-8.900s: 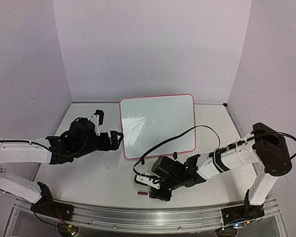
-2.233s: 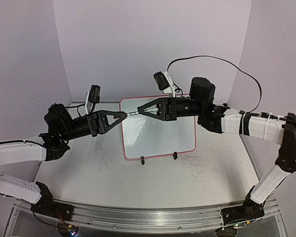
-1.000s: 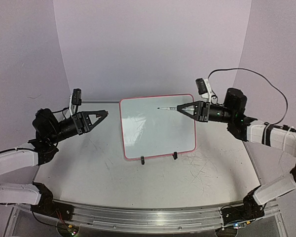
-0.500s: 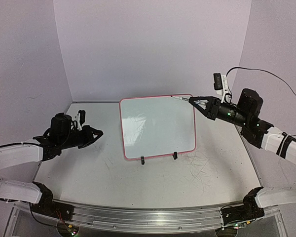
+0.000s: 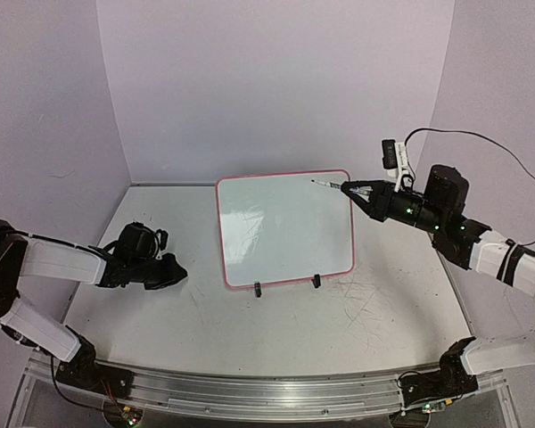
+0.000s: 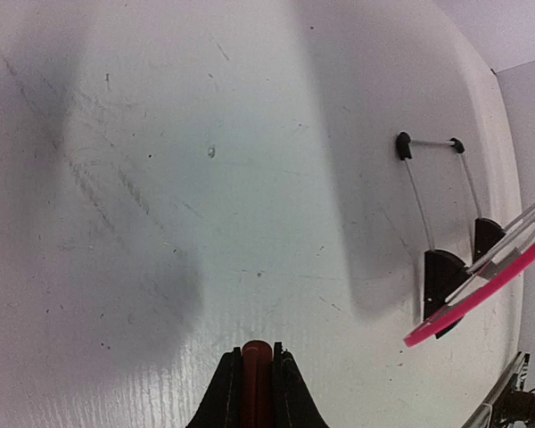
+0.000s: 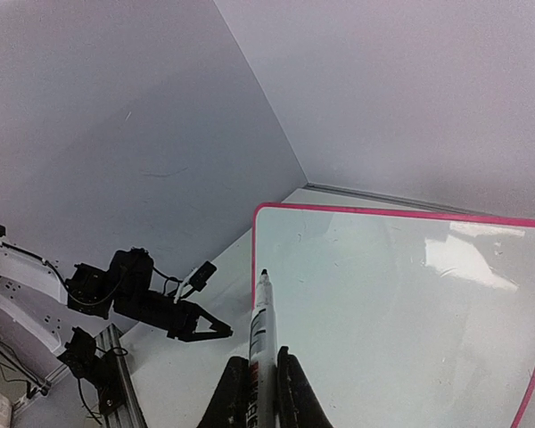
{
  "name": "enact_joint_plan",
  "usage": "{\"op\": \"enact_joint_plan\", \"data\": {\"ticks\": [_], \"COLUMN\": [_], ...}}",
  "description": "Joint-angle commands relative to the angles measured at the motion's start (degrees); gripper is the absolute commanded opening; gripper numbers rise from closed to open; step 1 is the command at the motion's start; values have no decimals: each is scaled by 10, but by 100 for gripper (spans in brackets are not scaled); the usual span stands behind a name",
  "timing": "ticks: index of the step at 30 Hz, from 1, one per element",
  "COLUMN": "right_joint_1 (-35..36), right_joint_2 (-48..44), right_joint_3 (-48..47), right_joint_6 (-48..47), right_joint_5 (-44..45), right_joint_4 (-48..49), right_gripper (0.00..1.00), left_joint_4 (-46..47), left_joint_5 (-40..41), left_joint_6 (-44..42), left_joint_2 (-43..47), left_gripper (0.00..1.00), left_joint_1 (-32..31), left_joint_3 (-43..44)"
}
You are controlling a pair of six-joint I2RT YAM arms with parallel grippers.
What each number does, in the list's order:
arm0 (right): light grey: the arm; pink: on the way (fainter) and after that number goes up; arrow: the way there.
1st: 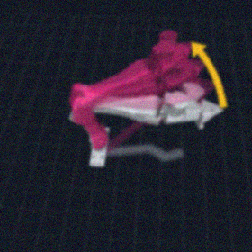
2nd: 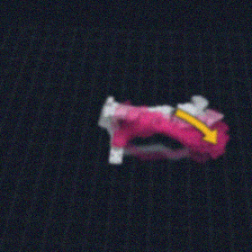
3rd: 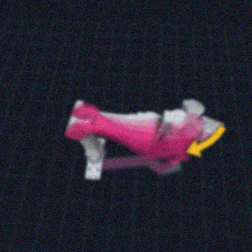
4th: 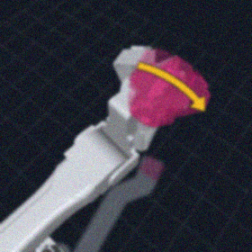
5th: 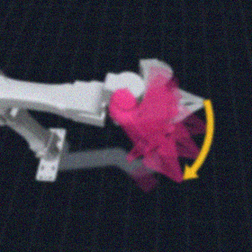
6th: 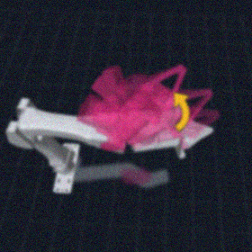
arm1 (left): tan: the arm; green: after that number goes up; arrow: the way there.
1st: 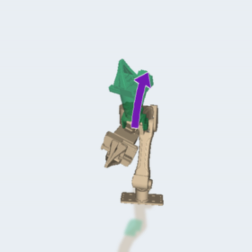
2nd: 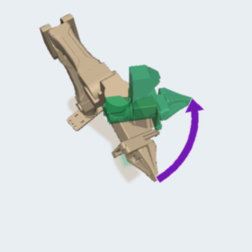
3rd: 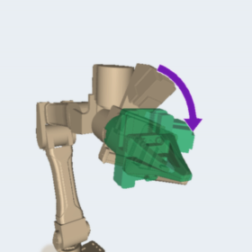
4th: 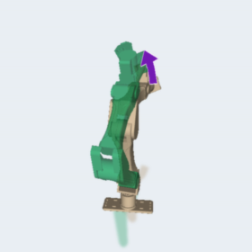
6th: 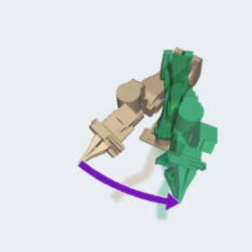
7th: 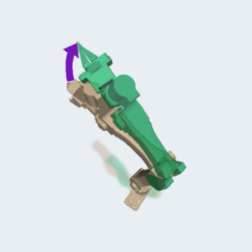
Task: Write a sentence on the whiteboard
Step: Put down the pen cap at the corner of the board.
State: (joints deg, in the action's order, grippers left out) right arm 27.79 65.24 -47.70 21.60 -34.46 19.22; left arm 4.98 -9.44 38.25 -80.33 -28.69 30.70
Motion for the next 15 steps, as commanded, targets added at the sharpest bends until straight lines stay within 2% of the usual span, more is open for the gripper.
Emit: {"op": "enact_joint_plan", "data": {"ticks": [1,11,15], "right_joint_1": [0,1,1], "right_joint_2": [-2,11,11], "right_joint_3": [-22,-14,-9], "right_joint_6": [-14,-2,2], "right_joint_5": [-13,-28,-30], "right_joint_4": [16,35,39], "right_gripper": [0,0,0], "left_joint_4": [25,47,52], "left_joint_5": [34,61,68], "left_joint_6": [-22,-37,-37], "left_joint_2": [-22,-66,-64], "left_gripper": [7,9,15], "left_joint_1": [0,0,0], "left_joint_3": [5,-3,-9]}}
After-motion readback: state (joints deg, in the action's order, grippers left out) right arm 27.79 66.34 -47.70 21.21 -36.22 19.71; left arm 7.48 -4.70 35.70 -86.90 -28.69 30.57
